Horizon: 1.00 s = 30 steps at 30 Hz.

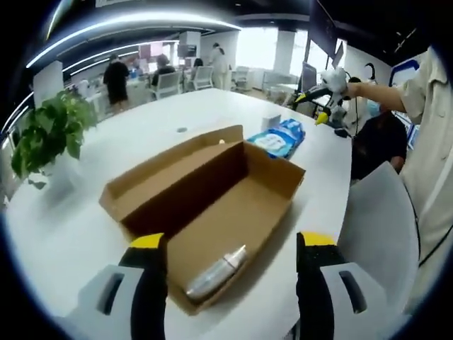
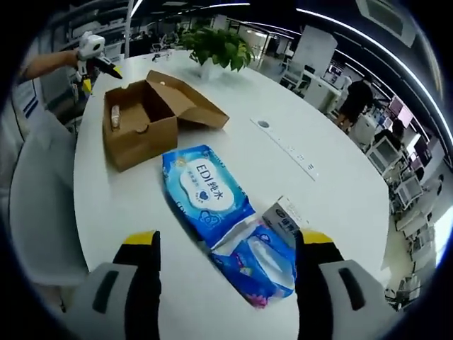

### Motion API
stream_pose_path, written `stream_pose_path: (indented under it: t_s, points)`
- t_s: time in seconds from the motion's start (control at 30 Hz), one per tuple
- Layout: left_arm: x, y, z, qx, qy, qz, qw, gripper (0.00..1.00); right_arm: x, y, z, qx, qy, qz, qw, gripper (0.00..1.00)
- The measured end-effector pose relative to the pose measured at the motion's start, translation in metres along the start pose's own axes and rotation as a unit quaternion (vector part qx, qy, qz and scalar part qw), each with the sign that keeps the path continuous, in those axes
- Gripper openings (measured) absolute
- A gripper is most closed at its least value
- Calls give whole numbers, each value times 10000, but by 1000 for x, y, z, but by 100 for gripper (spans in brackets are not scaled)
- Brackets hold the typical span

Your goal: Operate the shoe box by opening the lid, removing the specified soft item, and placing it in the target area until the item is outside and the box remains undamaged.

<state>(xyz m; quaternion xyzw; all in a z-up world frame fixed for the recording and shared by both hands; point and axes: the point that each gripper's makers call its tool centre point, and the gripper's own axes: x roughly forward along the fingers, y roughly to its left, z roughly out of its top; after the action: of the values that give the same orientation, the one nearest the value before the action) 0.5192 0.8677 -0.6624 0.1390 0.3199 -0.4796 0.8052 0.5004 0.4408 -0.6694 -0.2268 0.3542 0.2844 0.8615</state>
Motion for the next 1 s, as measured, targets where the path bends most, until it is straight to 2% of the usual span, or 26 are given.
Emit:
stream_pose_path:
  t_s: [0.27,0.53,0.8,1.0]
  points:
    - [6,10,4,310,257,-118,9991,68,-5,23,4,426,-244,-179,9986,83]
    - [14,15,-3,667,697,-333,9948,66,-16,49,9,815,-442,-294,9953,91]
    - [24,24,-15,1029,1242,-518,9855,63,-30,76,9,1157,-559,-361,9911,96]
    - [31,23,-17,1385,1586,-725,9749,62,-38,90,8,1210,-524,-403,9905,96]
